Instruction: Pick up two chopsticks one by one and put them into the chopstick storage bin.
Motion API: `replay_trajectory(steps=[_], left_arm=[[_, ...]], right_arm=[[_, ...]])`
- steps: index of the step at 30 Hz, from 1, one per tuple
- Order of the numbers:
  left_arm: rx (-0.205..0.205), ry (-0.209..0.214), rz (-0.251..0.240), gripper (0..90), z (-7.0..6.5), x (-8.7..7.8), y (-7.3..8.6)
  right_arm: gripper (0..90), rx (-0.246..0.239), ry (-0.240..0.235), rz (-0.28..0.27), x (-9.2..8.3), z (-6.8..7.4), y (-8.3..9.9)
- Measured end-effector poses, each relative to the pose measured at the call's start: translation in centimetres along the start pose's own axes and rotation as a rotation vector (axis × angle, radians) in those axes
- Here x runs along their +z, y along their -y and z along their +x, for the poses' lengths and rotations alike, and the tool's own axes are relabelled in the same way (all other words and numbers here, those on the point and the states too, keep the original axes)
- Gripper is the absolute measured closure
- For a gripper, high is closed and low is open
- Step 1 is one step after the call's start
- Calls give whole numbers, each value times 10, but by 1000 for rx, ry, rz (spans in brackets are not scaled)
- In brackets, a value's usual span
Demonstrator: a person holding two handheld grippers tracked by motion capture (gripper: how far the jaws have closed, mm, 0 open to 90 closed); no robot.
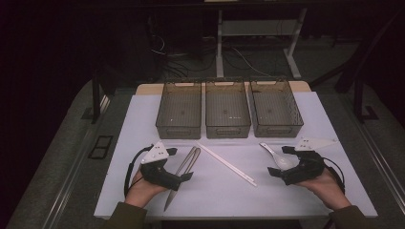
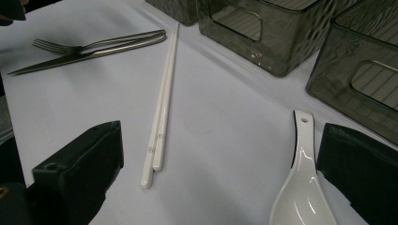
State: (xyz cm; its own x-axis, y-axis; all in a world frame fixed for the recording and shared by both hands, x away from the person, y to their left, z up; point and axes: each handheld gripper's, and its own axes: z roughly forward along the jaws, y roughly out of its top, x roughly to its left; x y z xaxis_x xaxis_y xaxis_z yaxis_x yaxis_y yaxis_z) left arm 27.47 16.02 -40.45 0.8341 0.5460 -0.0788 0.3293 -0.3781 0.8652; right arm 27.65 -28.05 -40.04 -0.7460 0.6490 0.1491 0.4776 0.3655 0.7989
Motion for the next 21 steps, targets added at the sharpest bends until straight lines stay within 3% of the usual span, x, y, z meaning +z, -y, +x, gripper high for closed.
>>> replay_trajectory(steps=[21], left_arm=[[7,-2,8,0,-1,1,0]], right_arm=[[9,-24,-42,8,20,4,-18]])
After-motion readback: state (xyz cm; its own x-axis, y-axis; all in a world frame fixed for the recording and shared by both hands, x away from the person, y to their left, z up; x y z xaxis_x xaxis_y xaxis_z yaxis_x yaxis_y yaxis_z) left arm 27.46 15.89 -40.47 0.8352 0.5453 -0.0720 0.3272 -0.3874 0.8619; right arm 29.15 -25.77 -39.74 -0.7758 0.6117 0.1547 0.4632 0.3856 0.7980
